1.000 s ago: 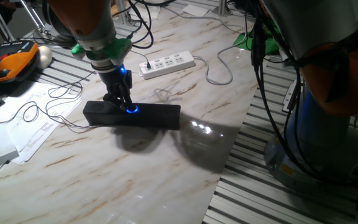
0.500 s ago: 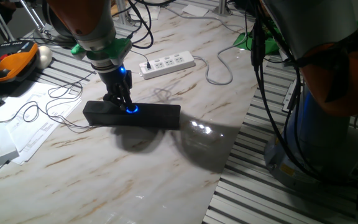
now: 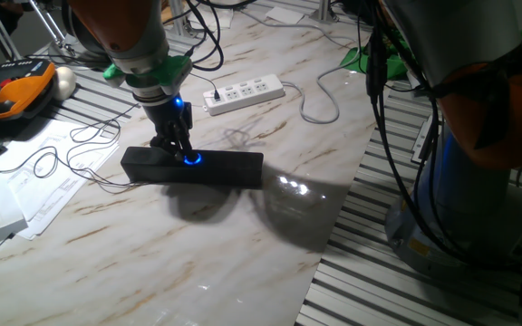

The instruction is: Turn the knob to increase the volume of the speaker

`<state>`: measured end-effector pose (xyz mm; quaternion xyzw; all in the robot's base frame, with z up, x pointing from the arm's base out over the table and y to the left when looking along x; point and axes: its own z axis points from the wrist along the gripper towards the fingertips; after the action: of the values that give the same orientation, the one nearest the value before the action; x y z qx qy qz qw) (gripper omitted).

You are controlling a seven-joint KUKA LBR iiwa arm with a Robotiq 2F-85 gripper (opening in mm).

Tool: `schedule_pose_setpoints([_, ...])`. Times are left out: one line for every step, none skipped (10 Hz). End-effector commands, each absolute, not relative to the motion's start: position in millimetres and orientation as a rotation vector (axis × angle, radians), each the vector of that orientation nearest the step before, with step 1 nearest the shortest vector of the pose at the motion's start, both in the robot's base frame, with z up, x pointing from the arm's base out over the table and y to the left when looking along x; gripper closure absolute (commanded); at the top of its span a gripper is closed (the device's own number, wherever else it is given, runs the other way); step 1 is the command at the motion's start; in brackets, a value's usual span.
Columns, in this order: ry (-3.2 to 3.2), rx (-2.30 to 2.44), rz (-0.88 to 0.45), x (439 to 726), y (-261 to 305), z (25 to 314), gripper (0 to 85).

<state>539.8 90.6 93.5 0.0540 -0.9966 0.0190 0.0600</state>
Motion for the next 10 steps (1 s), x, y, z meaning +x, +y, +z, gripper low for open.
schedule_pose_setpoints([-3.017,0.163,0.060,539.8,90.5,93.6,51.0])
schedule_pose_setpoints([-3.017,0.163,0.060,539.8,90.5,93.6,51.0])
schedule_pose_setpoints([-3.017,0.163,0.060,539.8,90.5,93.6,51.0])
schedule_pose_setpoints([-3.018,0.166,0.062,539.8,90.6,93.6,51.0])
schedule_pose_setpoints([-3.018,0.166,0.062,539.9,90.7,93.6,51.0])
schedule_pose_setpoints([-3.018,0.166,0.062,540.1,90.9,93.5,51.0])
schedule_pose_setpoints([-3.018,0.163,0.062,540.0,91.0,93.6,51.0])
schedule_pose_setpoints([-3.018,0.159,0.063,539.5,90.9,94.3,51.0])
schedule_pose_setpoints([-3.017,0.156,0.063,539.6,91.0,94.5,51.0])
schedule_pose_setpoints([-3.014,0.156,0.062,539.5,91.0,94.7,51.0])
